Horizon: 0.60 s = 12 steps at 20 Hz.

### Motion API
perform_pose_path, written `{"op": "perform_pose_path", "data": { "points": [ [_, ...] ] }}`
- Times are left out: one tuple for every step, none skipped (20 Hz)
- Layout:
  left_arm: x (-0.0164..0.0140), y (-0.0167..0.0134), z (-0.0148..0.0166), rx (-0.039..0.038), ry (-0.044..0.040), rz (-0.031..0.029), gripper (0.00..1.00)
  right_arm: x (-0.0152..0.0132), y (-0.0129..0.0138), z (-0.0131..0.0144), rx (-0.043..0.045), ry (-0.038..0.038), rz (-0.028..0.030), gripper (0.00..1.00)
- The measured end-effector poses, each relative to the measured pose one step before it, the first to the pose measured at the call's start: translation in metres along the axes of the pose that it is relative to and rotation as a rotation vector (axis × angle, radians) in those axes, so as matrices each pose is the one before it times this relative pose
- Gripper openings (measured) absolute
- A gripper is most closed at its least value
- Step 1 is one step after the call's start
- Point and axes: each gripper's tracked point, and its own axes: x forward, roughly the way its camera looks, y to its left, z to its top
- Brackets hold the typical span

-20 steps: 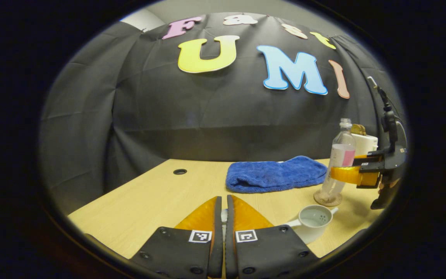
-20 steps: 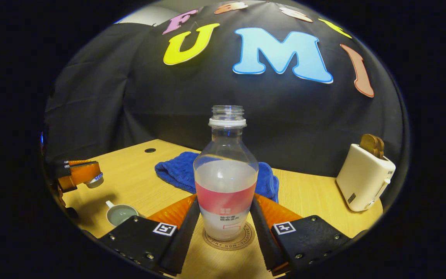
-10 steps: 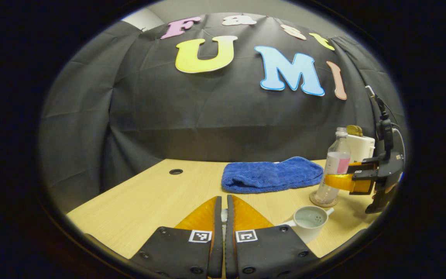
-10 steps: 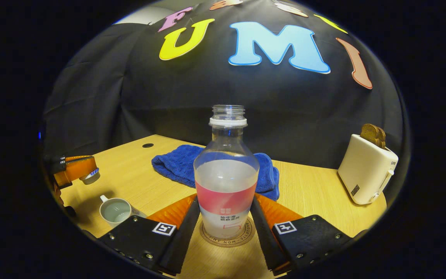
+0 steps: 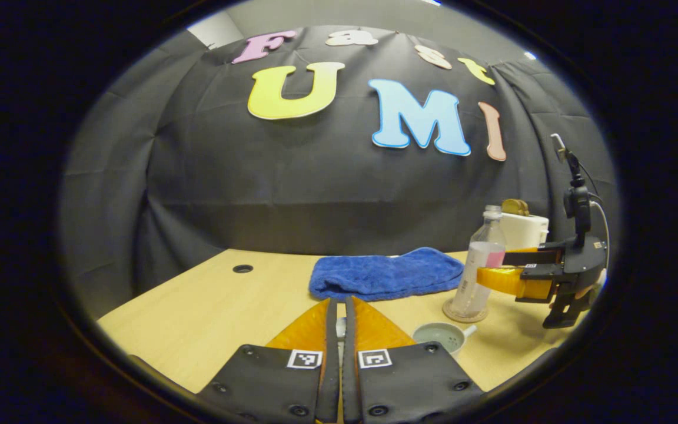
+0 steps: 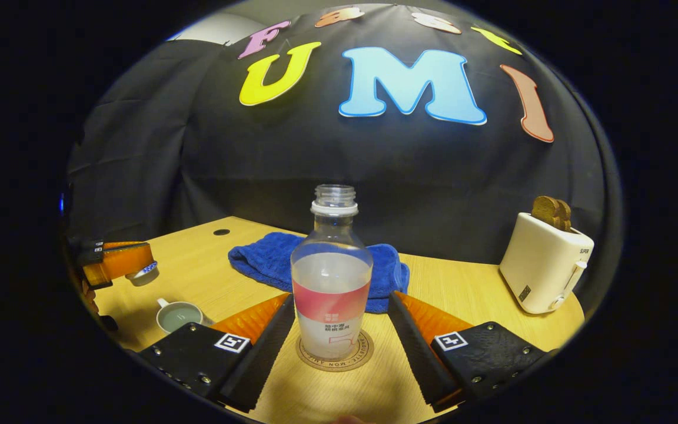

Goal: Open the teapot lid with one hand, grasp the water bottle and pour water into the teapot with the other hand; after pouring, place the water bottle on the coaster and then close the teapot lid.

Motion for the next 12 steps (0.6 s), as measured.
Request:
{"op": "perform_pose_path", "data": {
  "points": [
    [0.0001, -0.00661, 0.00236, -0.00742, -0.00708, -0.01818, 0.08, -0.00596, -0.00357, 0.00258, -0.00104, -0.01143, -0.00763, 0.98],
    [0.00037, -0.00642, 0.00079, -0.00513, -0.00546, -0.01486, 0.09, -0.00686, -0.00287, 0.00169, -0.00214, -0.01026, -0.0101, 0.98],
    [0.00045, -0.0057, 0.00128, -0.00104, -0.00242, -0.01205, 0.08, -0.00722, -0.00311, 0.00157, 0.00003, -0.00867, -0.00806, 0.98],
    [0.00165, -0.00694, -0.00129, 0.00081, -0.00086, -0.01108, 0.09, -0.00616, -0.00352, 0.00107, -0.00006, -0.00972, -0.01172, 0.98],
    [0.00102, -0.00748, 0.00019, 0.00307, 0.00146, -0.01236, 0.09, -0.006, -0.00619, 0.00183, -0.00053, -0.00957, -0.01057, 0.98],
    [0.0005, -0.00735, -0.0002, 0.00562, 0.00229, -0.01294, 0.09, -0.00577, -0.00544, 0.00175, 0.00173, -0.01116, -0.01008, 0.98],
    [0.00022, -0.00741, 0.00132, 0.00672, -0.00067, -0.01275, 0.1, -0.00509, -0.0062, 0.00225, 0.00223, -0.00791, -0.00829, 0.98],
    [0.00189, -0.00744, 0.00114, 0.00787, -0.00305, -0.01056, 0.1, -0.00665, -0.00672, 0.00025, 0.00323, -0.00799, -0.01049, 0.98],
    [0.00101, -0.00657, 0.00216, 0.00847, -0.00358, -0.00809, 0.1, -0.0054, -0.00753, 0.00179, 0.00366, -0.00612, -0.01164, 0.98],
    [0.00067, -0.00764, -0.00016, 0.00861, -0.00169, -0.00871, 0.09, -0.00481, -0.00777, -0.00016, 0.00197, -0.00433, -0.00878, 0.98],
    [0.00133, -0.00732, 0.00012, 0.00752, 0.0014, -0.00897, 0.09, -0.00448, -0.00662, 0.0001, 0.00064, -0.00138, -0.00853, 0.98],
    [0.00129, -0.00757, -0.00149, 0.00737, 0.00371, -0.0061, 0.09, -0.00477, -0.00637, -0.00154, -0.00066, -0.001, -0.00979, 0.98]
  ]
}}
